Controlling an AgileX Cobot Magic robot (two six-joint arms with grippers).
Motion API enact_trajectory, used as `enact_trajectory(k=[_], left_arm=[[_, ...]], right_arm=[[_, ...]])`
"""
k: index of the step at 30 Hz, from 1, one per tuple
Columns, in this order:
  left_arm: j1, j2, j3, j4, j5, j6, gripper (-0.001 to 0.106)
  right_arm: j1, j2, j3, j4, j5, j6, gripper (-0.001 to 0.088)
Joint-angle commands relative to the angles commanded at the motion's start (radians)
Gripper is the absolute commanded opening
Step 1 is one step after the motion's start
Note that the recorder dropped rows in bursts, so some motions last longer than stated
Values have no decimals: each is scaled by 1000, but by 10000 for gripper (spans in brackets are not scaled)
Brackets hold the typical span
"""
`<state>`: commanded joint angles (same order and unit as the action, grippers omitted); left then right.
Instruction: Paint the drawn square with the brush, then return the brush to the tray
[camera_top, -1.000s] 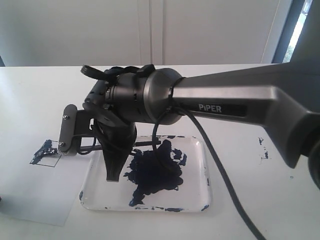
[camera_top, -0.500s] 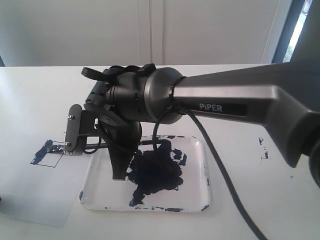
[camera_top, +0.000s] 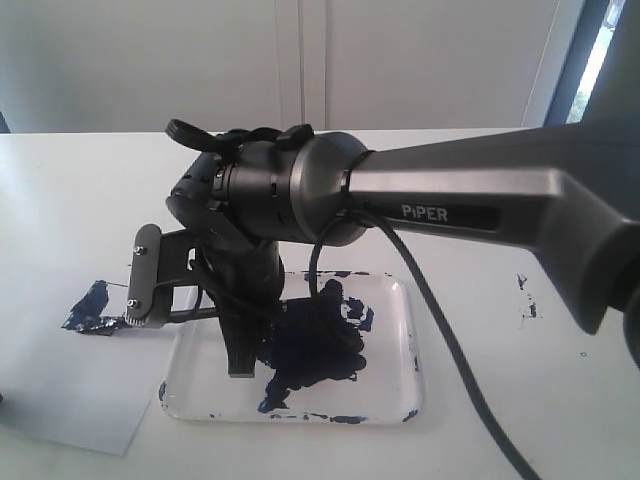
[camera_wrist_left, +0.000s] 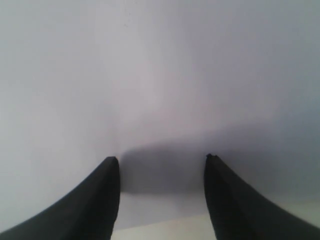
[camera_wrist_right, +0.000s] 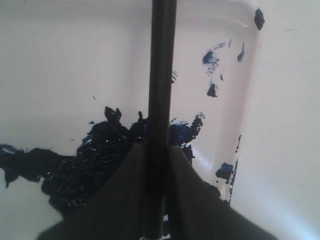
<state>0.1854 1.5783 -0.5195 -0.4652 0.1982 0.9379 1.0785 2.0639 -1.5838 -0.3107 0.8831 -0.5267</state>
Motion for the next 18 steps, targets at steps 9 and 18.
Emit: enact_trajectory(k=[9,18], left_arm=[[0,0,0,0,0,0,564],[0,0,0,0,2,0,564]], right_arm=[[-2,0,0,-136,-26,182,0],[-2,8,0,-166,-33,202,0]])
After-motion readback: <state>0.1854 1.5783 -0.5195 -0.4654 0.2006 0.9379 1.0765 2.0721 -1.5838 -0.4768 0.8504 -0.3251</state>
